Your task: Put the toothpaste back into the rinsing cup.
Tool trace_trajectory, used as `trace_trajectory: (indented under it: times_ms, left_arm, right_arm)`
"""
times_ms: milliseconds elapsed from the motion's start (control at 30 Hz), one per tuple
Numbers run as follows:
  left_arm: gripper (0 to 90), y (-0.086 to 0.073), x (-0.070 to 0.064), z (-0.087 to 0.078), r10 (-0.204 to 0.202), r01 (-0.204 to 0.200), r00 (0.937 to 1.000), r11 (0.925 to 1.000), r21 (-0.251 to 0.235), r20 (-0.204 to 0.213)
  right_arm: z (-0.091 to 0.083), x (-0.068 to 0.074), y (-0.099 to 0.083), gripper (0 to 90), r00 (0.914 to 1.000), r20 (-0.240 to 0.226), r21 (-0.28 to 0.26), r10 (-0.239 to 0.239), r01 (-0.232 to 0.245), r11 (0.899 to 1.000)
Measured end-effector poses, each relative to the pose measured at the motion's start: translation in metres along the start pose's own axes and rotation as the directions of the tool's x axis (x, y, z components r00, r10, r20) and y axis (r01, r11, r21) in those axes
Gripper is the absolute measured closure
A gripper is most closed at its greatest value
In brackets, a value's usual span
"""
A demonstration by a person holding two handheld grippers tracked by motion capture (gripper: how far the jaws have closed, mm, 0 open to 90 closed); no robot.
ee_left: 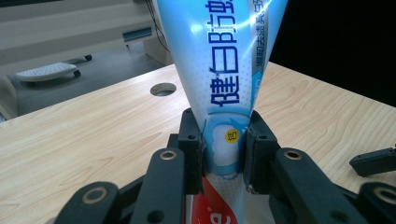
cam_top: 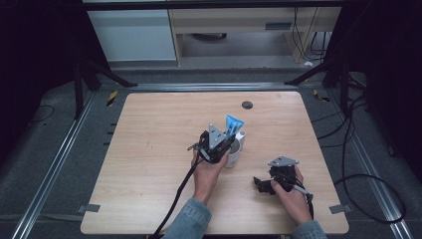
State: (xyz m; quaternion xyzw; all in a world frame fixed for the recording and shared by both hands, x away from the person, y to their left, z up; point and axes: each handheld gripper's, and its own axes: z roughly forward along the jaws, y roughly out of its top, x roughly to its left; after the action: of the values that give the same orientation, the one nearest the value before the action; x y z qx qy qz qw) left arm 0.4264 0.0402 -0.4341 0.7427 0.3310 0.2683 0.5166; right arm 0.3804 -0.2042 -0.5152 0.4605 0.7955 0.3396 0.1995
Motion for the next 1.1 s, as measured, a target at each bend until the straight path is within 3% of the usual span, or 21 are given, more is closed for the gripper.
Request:
trace_trajectory:
  times_ms: [333,633,1100]
  left_arm:
    - [71.8,0.003,0.001,0.003,-0.016,0.015,0.9999,0.9994,0.032,0.003]
    - [70.9,0.012,-0.005,0.014,0.013,-0.015,0.9998,0.9961,0.087,0.017]
    - [69.4,0.013,-0.008,0.015,0.013,-0.015,0.9997,0.9953,0.095,0.022]
  right_arm:
    - [0.0,0.0,0.0,0.4,1.0,0.0,0.0,0.0,0.0,1.0]
    - [0.0,0.0,0.0,0.4,1.0,0.0,-0.001,-0.001,0.001,1.0]
    - [0.0,0.0,0.0,0.4,1.0,0.0,-0.001,-0.001,0.001,1.0]
